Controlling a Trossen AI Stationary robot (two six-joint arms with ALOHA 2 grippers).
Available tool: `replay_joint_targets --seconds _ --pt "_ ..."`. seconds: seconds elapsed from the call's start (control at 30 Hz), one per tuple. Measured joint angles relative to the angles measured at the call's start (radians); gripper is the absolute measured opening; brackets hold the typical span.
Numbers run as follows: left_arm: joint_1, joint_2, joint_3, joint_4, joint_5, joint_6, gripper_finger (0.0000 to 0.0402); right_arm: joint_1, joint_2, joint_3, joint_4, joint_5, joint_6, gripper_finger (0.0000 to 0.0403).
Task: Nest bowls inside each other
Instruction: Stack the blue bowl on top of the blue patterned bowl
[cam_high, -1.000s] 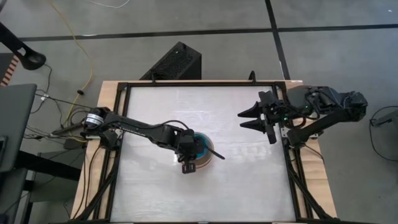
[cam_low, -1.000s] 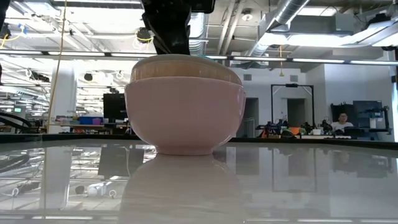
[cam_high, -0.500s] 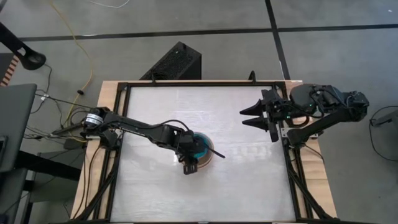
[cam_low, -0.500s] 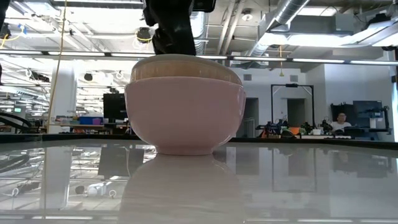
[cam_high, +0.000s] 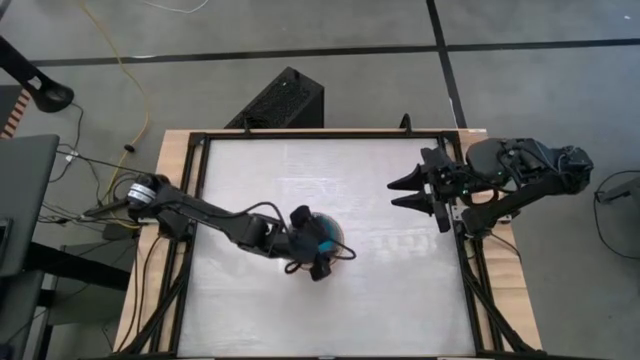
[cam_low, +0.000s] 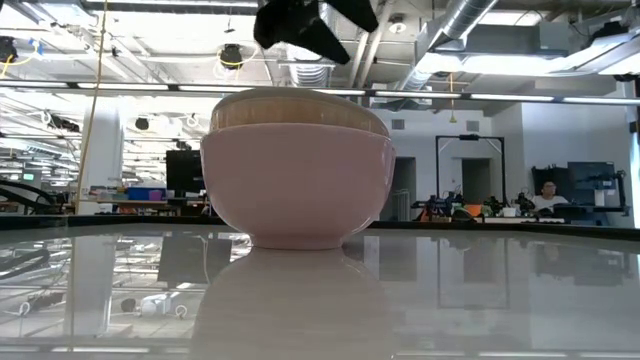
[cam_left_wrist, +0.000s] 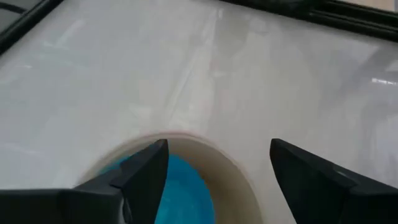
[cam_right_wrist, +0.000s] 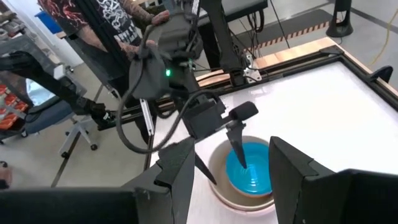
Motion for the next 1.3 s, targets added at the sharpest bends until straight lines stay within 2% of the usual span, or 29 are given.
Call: replay_joint_targets --seconds 0.17,0.33,0.5,0.63,0.7,0.83,1.13,1.3 --pt "-0.024 -0.018 -0.116 0.136 -0.086 -0.100 0.0246 0.021 0.000 0.000 0.000 0.001 0.009 0.0170" --pt "-0.053 -0.085 -0.243 0.301 -0.243 -0.129 0.0204 0.039 0.000 -0.003 0.002 0.000 0.025 0.0170" --pt "-0.089 -0.124 -0.359 0.446 -0.349 -0.130 0.0123 0.043 0.001 -0.022 0.002 0.001 0.031 0.0170" --pt "-0.129 -0.122 -0.397 0.472 -0.407 -0.177 0.0035 0.043 0.000 -0.028 0.002 0.001 0.033 0.0170" --pt "-0.152 -0.121 -0.421 0.477 -0.459 -0.219 0.0011 0.043 0.000 -0.028 0.002 0.001 0.033 0.0170" --pt "-0.184 -0.119 -0.462 0.477 -0.586 -0.288 0.0004 0.042 0.000 -0.028 0.002 0.001 0.035 0.0170" --pt "-0.214 -0.119 -0.599 0.543 -0.614 -0.466 0.0000 0.027 0.000 -0.028 0.002 0.001 0.059 0.0170" --pt "-0.218 -0.119 -0.642 0.570 -0.603 -0.479 0.0000 0.028 0.000 -0.028 0.002 0.000 0.062 0.0170"
